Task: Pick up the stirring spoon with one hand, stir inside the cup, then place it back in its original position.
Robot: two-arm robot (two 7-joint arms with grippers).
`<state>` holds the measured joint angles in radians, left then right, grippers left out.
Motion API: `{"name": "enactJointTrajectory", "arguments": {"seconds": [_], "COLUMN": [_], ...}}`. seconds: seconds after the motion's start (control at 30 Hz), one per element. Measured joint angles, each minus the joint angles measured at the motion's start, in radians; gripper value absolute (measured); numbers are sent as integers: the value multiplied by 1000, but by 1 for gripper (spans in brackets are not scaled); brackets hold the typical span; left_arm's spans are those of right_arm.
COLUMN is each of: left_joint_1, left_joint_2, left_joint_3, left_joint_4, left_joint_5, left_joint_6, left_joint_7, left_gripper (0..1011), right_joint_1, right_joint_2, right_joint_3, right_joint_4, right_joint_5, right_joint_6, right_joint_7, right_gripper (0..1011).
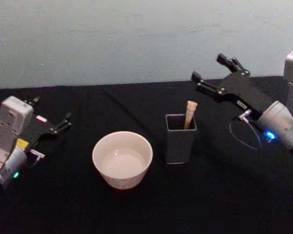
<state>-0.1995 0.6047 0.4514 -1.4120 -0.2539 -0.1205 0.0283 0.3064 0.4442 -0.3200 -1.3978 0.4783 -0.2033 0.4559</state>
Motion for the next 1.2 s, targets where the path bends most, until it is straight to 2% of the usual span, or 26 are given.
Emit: {"name": "enactJointTrajectory", "arguments": {"seconds": [0.03, 0.13, 0.3, 0.53, 0.77, 1.2], "left_joint_1": [0, 0, 0, 0, 0, 0], "left_joint_2": [0, 0, 0, 0, 0, 0], "left_joint_3": [0, 0, 0, 0, 0, 0], "left_joint_4": [0, 0, 0, 0, 0, 0], "left_joint_5": [0, 0, 0, 0, 0, 0], "left_joint_6": [0, 0, 0, 0, 0, 0], "left_joint_7": [0, 0, 0, 0, 0, 0], "left_gripper": [1001, 1001, 1001, 1001, 1001, 1002], "right_joint_1": [0, -20, -30, -30, -28, -27], "right_joint_2": [0, -21, -43, -66, -82, -81], "right_joint_3": [0, 20, 28, 15, 15, 14], "right_joint_4": [0, 9, 41, 103, 139, 136], "right_joint_5": [0, -36, -62, -92, -110, -109], "right_joint_6": [0, 40, 79, 137, 162, 160], "right_joint_7": [0, -94, -147, -149, -147, -145], "right_gripper": [1000, 1002, 1002, 1002, 1000, 1002]}}
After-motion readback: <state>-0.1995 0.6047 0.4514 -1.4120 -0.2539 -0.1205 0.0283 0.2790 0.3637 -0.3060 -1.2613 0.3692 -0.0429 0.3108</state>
